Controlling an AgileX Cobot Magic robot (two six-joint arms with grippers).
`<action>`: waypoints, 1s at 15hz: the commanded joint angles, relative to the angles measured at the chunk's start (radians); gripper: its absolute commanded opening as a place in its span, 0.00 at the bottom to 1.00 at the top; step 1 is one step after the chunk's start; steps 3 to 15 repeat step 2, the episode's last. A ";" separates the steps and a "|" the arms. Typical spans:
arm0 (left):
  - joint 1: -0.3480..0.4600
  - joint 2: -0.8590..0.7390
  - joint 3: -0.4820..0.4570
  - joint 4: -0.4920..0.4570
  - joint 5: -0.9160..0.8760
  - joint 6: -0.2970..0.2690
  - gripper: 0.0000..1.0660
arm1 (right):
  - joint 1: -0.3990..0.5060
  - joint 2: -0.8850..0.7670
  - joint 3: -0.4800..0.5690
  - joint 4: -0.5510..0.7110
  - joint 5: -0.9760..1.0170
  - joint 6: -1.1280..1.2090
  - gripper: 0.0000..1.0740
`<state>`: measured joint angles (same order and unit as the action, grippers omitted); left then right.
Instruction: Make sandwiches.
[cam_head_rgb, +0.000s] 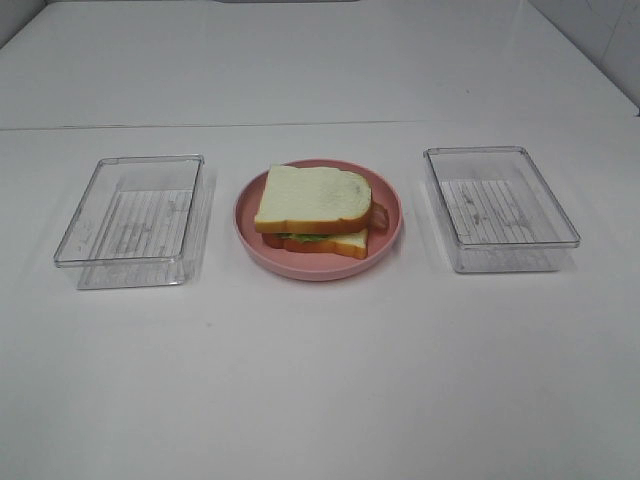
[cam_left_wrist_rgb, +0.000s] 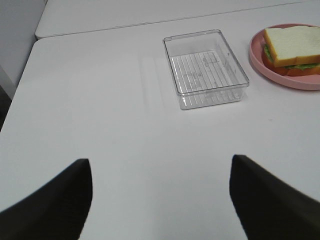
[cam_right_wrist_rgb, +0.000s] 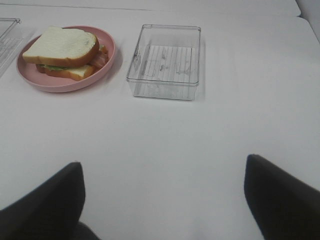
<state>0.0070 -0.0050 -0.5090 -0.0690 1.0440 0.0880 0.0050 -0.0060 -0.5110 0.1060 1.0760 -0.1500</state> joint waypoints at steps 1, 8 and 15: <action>0.005 -0.025 0.003 -0.008 -0.003 0.002 0.69 | -0.004 -0.012 0.004 0.001 -0.010 -0.002 0.76; 0.005 -0.025 0.003 -0.008 -0.003 0.002 0.69 | -0.004 -0.012 0.004 0.001 -0.010 -0.002 0.76; 0.005 -0.025 0.003 -0.008 -0.003 0.002 0.69 | -0.004 -0.012 0.004 0.001 -0.010 -0.002 0.76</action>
